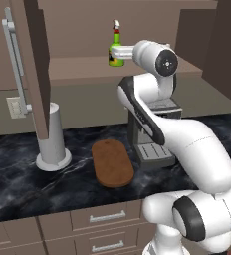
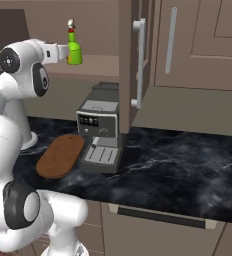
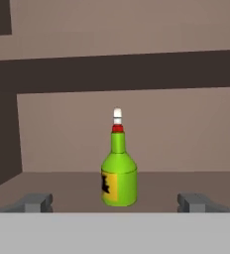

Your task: Grab the spray bottle from the cabinet, then place it next to the cutting board for sanitizing. Then grab the dish brush from the countertop next to the sink and place it next to the cutting board.

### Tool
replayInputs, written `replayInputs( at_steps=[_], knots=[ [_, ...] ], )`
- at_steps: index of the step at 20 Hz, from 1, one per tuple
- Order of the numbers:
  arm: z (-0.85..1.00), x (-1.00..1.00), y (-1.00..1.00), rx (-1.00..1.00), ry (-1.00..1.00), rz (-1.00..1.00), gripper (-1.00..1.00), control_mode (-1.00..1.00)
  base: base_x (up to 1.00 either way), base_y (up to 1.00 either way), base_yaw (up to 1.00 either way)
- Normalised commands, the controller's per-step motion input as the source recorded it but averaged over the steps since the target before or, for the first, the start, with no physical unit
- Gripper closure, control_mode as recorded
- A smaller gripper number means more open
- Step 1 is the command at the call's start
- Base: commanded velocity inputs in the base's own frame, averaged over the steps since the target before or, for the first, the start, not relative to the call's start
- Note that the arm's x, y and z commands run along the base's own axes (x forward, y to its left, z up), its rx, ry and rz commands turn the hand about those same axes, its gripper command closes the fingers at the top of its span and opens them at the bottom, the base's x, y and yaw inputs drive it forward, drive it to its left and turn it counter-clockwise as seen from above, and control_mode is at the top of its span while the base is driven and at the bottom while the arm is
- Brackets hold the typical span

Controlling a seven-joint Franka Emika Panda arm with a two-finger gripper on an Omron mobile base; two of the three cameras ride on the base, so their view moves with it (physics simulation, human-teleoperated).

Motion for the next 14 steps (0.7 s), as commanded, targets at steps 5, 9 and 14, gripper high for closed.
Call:
replayInputs(
  at_steps=[5,9,14],
  knots=[
    [0.00,0.30,0.00,0.00,0.00,0.00,-1.00,-1.00,0.00,0.00,0.00],
    [0.00,0.40,0.00,0.00,0.00,0.00,-1.00,-1.00,0.00,0.00,0.00],
    [0.00,0.44,0.00,0.00,0.00,0.00,-1.00,-1.00,0.00,0.00,0.00]
  ],
)
